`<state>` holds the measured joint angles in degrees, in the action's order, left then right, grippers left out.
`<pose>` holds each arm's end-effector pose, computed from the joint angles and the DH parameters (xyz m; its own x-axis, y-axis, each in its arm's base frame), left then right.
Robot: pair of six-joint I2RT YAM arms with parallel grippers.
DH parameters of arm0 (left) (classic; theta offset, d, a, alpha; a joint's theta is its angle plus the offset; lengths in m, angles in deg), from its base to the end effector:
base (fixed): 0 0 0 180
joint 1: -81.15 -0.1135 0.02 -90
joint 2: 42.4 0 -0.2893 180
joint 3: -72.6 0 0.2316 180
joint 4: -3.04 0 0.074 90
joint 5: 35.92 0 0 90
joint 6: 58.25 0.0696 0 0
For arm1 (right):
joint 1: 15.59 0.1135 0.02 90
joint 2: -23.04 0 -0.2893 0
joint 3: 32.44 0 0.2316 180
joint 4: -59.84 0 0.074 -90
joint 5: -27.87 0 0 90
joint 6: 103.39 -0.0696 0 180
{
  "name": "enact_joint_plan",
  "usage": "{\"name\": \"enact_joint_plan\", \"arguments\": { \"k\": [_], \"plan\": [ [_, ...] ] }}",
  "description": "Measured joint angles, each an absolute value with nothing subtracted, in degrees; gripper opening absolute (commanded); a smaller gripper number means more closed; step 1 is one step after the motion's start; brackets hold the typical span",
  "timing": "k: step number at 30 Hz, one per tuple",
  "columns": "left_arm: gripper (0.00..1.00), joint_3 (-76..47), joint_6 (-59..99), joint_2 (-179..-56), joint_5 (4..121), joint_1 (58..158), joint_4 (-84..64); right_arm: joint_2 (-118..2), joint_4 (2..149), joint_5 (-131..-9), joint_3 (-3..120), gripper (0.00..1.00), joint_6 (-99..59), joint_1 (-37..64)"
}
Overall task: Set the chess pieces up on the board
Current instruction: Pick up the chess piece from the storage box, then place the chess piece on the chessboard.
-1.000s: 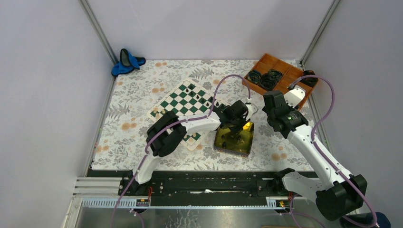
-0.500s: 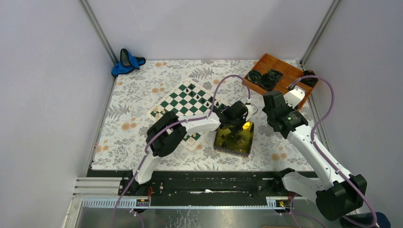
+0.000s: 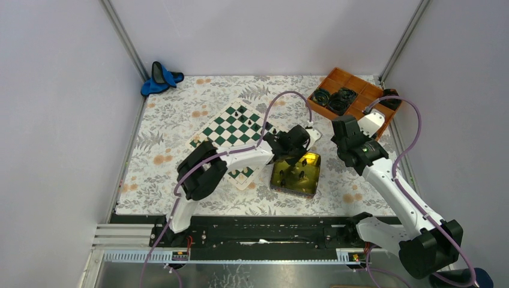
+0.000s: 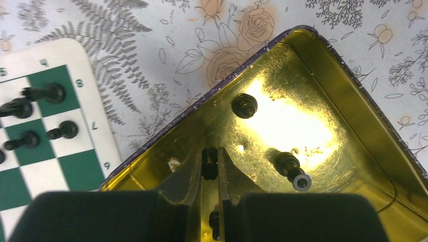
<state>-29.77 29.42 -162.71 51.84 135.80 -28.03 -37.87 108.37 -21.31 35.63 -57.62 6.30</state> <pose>0.2802 -0.3903 0.1836 -0.4689 0.5908 -0.6566 0.7818 0.6236 0.0028 0.2064 0.0339 0.3115 -0.3187 0.4408 -0.8391 0.5518 0.8061 0.2139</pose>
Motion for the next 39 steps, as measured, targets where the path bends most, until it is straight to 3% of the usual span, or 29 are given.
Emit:
{"name": "enact_joint_plan", "arguments": {
  "k": [14,28,39],
  "plan": [
    [0.0,-28.8,28.61,-151.46,43.9,133.73,-34.65,-37.87,107.11,-22.86,35.63,0.62,-57.59,6.3],
    [0.0,-34.57,20.64,-152.92,38.64,110.78,-36.22,-37.87,107.06,-24.74,35.63,0.61,-56.7,6.26],
    [0.0,-39.49,15.7,-160.92,38.64,101.49,-34.19,-37.69,107.11,-25.63,34.91,0.6,-56.24,6.26]
  ]
}}
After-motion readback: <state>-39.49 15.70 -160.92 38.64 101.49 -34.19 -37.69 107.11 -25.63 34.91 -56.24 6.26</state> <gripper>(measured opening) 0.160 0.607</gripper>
